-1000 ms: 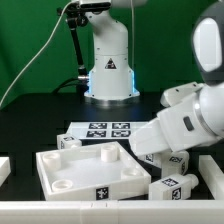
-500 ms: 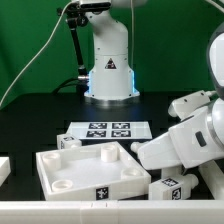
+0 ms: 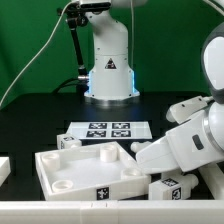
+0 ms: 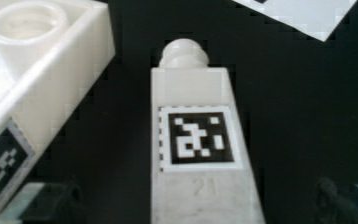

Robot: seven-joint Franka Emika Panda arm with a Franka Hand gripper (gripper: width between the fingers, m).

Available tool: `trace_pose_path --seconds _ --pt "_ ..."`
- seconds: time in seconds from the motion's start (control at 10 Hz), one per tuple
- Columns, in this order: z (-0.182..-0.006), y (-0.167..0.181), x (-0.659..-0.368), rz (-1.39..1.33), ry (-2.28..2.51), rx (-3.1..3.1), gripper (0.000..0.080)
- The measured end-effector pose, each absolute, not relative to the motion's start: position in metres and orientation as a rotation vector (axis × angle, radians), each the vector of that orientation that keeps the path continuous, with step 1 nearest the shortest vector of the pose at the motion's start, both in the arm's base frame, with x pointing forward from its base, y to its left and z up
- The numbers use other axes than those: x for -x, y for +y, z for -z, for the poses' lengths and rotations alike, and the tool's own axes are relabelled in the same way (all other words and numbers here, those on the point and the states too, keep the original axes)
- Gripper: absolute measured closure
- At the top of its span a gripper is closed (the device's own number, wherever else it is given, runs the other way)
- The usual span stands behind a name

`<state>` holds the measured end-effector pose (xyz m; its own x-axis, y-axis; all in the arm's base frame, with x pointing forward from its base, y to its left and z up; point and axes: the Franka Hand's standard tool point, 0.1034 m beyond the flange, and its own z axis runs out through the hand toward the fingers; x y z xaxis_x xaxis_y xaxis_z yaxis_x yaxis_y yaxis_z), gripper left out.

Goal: Assemble one leg

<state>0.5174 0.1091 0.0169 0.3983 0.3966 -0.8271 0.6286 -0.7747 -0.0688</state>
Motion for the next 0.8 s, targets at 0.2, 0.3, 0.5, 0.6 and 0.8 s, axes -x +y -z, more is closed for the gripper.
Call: trace_pose_path --seconds 0.2,0.3,0.5,0.6,0.8 --pt "-0.017 0.11 -0.517 1.315 0.9 -2.402 0.0388" --pt "-0.017 0.11 -0.517 1.315 0.9 -2.401 0.0388" --pt "-0.017 0.11 -0.517 1.317 0.9 -2.4 0.052" --pt "-0.018 0.11 -0.515 1.33 0.899 -2.395 0.052" --pt "-0.042 0.102 -0.512 1.429 0.906 -2.351 0.052"
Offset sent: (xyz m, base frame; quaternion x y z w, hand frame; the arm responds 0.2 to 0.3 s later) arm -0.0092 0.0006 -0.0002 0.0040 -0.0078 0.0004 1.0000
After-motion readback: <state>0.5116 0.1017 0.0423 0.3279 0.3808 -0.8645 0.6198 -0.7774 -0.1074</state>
